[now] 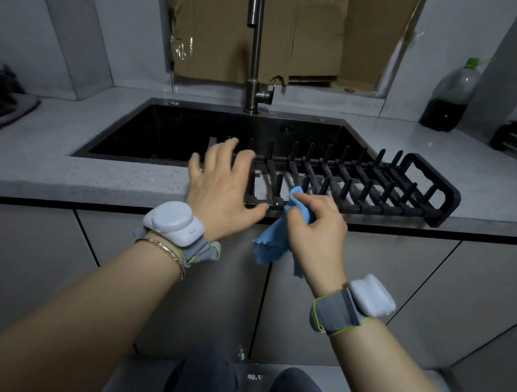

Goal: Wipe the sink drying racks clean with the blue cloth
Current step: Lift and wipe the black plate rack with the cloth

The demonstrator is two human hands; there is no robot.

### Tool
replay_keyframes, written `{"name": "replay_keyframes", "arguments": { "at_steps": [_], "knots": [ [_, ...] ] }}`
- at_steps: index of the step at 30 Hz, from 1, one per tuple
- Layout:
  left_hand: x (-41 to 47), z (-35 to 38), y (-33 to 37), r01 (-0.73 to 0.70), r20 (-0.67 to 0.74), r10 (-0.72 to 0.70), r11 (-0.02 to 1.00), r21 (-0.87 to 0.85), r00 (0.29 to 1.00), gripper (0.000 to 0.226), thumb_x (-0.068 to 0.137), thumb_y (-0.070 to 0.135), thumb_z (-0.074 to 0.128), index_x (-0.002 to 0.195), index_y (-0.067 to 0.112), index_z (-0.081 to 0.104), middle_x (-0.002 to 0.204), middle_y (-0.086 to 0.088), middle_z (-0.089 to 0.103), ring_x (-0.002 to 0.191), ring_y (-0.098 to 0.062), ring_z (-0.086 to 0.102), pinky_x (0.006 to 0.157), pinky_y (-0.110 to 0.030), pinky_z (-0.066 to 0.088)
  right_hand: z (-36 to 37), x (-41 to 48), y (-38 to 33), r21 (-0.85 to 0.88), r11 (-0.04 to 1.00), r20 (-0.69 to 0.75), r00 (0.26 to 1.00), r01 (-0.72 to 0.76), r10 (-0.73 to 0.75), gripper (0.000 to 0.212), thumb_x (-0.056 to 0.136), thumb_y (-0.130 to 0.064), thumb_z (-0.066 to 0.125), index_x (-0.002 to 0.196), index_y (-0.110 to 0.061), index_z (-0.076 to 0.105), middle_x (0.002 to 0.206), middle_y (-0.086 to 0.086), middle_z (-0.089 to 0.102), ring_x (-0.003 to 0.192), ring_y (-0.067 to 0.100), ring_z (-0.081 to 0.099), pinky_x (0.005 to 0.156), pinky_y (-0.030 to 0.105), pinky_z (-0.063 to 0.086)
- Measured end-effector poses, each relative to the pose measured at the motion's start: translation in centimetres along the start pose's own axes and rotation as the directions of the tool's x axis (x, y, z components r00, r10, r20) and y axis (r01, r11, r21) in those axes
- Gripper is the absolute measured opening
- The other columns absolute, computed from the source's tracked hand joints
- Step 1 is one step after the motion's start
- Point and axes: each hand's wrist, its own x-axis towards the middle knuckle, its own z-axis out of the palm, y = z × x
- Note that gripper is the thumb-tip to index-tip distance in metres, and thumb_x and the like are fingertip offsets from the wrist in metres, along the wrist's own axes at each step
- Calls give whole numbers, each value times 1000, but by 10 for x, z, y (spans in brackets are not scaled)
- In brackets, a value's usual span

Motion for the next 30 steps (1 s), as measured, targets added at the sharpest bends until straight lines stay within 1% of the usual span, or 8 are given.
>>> {"name": "replay_keyframes", "arguments": {
  "at_steps": [1,3,7,9,13,19,25,30],
  "knots": [
    [-2,-1,-5,62,71,-65,997,37,995,83,70,56,67,136,16,38,147,-11,28,138,-30,22,108,-57,16,3,0,-1,-42,998,31,999,44,-43,24,80,2,59,102,-1,69,97,5,59,88,9,52,77,-2,33],
    [-6,-4,-9,93,168,-116,986,137,979,78,74,59,63,137,21,36,144,-8,32,141,-29,12,108,-55,18,6,2,-3,-109,988,76,992,106,-98,24,81,1,61,104,1,69,98,10,61,91,18,56,77,1,32],
    [-8,-4,-7,68,242,-111,982,178,964,53,85,55,54,121,17,58,133,-11,44,142,-34,4,103,-48,31,14,7,-4,-226,958,140,979,179,-150,16,83,-4,62,95,-1,71,97,14,60,91,28,58,77,16,33],
    [-8,-3,-6,69,248,-106,986,153,963,50,87,54,53,118,16,62,131,-12,45,142,-35,3,103,-47,33,13,10,1,-260,948,126,980,183,-155,13,82,-4,62,91,-2,71,94,13,60,88,29,58,73,18,33],
    [-5,0,-7,65,242,-94,990,125,966,50,87,53,54,115,14,65,128,-14,47,142,-38,3,108,-46,30,9,12,7,-258,959,12,993,113,-114,12,81,-1,61,88,1,71,88,14,60,83,30,58,68,14,30],
    [-4,1,-7,66,234,-92,991,116,968,50,86,54,55,113,14,67,126,-16,48,141,-38,4,110,-43,27,22,7,0,-263,952,45,987,158,-151,12,79,2,59,84,3,69,91,17,61,83,33,59,74,26,37],
    [-6,-1,-7,64,223,-81,995,81,971,50,86,53,57,113,13,68,124,-15,50,141,-39,6,103,-45,34,8,14,4,-230,973,-18,999,28,-33,12,82,-2,61,88,0,71,93,12,62,88,26,58,63,10,29],
    [-5,-1,-6,57,239,-84,991,120,967,50,87,55,52,115,16,66,126,-12,48,141,-38,4,109,-42,30,20,11,-5,-329,938,58,994,108,-94,15,85,-6,57,92,-3,70,99,12,60,89,30,57,72,26,34]
  ]
}}
